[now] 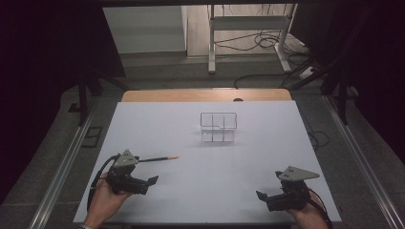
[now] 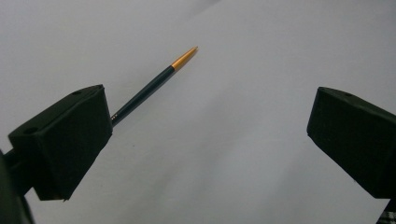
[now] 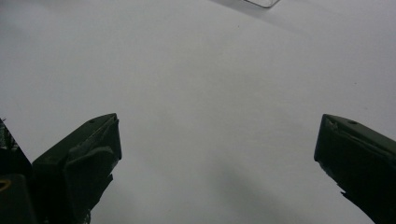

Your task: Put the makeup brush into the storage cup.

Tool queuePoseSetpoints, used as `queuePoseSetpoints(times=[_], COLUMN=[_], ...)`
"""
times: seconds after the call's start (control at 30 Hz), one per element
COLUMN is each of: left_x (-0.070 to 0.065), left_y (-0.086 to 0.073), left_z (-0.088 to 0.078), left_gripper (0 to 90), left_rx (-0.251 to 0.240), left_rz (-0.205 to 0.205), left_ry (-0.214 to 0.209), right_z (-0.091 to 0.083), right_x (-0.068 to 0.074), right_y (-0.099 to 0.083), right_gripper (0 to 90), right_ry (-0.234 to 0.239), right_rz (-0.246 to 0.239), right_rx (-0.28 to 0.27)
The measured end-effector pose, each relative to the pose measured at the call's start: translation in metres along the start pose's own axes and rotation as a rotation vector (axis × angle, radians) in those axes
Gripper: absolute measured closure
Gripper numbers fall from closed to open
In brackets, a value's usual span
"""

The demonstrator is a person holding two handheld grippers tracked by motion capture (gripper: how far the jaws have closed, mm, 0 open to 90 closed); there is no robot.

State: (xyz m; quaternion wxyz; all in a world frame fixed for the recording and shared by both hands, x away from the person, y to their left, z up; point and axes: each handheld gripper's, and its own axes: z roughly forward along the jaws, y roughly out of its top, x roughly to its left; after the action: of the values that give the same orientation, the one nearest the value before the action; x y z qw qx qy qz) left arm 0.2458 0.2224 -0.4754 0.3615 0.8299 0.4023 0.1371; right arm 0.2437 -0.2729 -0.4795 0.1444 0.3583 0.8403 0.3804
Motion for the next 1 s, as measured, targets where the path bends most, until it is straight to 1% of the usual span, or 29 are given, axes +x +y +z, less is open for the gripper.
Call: queuePoseSetpoints(times=[0.33, 0.4, 0.53, 0.73, 0.93, 1.0], left_x=[0.006, 0.008, 0.009, 0.011, 0.017, 0.019], left_y=[0.010, 0.013, 0.016, 0.023, 0.029, 0.032], left_z=[0.005, 0.007, 0.009, 0.013, 0.017, 0.019], left_gripper=[0.8, 0.9, 1.4, 3.1, 5.0, 6.8], left_rx=[0.022, 0.027, 0.032, 0.048, 0.062, 0.072], left_rz=[0.013, 0.004, 0.004, 0.023, 0.030, 0.040], left_ry=[-0.012, -0.019, -0.028, -0.025, -0.023, -0.023], right_z=[0.001, 0.001, 0.001, 0.002, 0.002, 0.002], right_x=[0.000, 0.000, 0.000, 0.000, 0.000, 0.000], right_y=[0.000, 0.000, 0.000, -0.001, -0.001, -0.001], right_gripper=[0.6, 0.6, 0.6, 0.6, 0.6, 0.6], right_ry=[-0.002, -0.001, 0.000, 0.004, 0.006, 0.007], right_rz=[0.002, 0.002, 0.002, 0.006, 0.005, 0.004], right_rx=[0.010, 0.010, 0.016, 0.019, 0.028, 0.030])
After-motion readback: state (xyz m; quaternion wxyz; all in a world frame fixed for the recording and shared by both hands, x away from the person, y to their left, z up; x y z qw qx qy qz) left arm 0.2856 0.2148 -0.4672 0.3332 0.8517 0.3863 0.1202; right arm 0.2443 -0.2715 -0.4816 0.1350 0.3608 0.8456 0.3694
